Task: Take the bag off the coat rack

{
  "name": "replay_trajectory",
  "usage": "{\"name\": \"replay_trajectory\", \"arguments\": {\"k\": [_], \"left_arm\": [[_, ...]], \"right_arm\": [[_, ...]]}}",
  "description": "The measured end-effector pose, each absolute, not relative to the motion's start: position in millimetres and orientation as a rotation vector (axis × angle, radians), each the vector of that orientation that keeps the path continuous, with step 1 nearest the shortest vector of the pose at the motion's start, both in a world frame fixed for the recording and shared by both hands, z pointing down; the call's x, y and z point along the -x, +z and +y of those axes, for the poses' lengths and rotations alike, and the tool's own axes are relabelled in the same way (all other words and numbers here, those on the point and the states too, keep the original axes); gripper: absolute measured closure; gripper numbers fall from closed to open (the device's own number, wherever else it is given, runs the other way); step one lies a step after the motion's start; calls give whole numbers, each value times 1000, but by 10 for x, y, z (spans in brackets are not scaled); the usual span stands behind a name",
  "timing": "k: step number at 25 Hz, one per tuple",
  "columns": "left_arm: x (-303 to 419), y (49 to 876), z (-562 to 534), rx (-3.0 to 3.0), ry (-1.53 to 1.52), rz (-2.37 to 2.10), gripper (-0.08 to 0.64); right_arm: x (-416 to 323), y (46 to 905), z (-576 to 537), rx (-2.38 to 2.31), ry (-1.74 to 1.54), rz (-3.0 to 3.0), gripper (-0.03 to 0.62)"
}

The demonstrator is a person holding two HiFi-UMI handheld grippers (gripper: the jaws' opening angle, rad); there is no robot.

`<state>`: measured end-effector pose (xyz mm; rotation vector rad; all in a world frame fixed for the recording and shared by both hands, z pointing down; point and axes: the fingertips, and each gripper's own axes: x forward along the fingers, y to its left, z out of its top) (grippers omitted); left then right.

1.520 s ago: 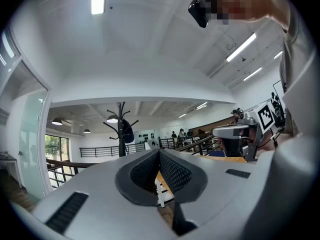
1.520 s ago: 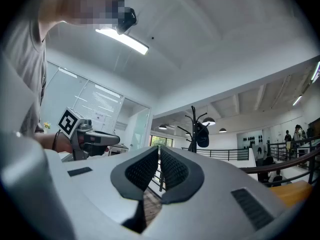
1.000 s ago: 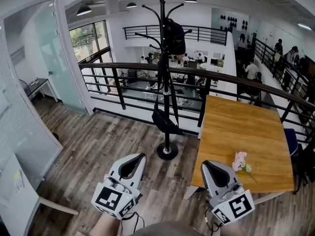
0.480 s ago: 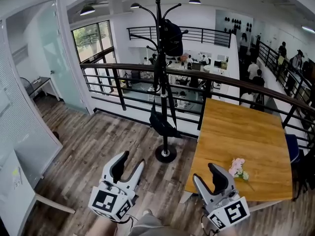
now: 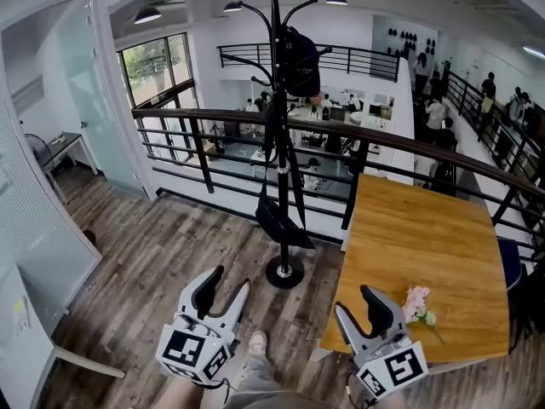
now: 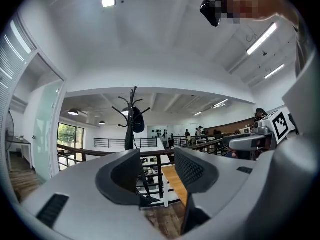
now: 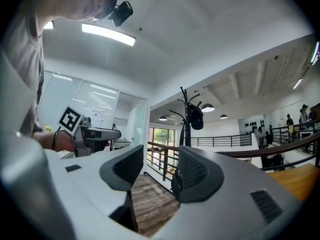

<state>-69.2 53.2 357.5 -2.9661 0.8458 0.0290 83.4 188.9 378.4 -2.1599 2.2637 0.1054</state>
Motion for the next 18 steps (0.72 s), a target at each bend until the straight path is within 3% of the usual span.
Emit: {"name": "replay_trajectory", "arguments": {"k": [18], "left_arm": [[-126,3467,-1882,2993,-53,709,342]], "right_arm": [[-1515,3722,-531,2268,35,2217,373]]}}
